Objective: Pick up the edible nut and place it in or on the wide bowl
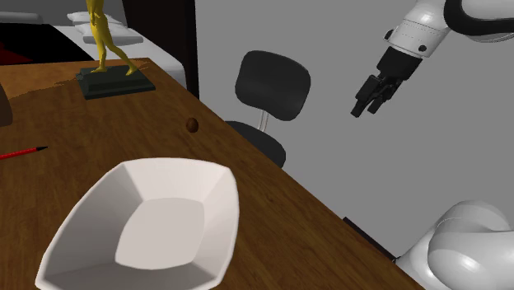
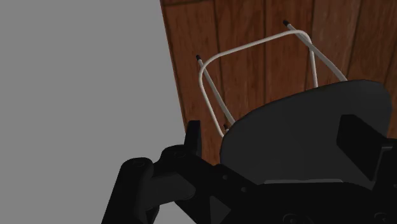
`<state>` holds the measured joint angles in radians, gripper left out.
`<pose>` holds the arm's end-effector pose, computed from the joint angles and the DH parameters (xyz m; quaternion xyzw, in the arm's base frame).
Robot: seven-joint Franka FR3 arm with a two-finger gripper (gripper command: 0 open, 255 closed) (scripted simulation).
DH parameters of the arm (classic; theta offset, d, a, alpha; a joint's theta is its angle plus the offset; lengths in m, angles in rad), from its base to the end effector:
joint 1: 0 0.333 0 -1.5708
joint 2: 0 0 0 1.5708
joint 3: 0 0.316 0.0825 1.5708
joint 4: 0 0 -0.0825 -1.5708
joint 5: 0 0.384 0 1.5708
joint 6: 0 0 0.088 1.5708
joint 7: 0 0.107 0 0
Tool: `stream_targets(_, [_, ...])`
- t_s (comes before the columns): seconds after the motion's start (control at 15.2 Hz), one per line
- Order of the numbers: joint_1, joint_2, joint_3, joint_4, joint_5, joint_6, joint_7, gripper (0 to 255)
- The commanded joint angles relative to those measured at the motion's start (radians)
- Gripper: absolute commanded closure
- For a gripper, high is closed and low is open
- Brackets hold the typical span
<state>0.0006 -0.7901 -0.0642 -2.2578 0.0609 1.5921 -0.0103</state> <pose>0.3073 -0.0213 0.6402 -0.9965 0.0173 -0.0631 0.0514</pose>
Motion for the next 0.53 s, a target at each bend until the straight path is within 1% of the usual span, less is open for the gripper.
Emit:
stream_targets(0.0, [0.0, 0.0, 0.0, 0.0, 0.0, 0.0, 0.0, 0])
stream_targets(0.46, [0.041, 0.133, 0.122, 0.052, 0.08, 0.103, 0.134, 0])
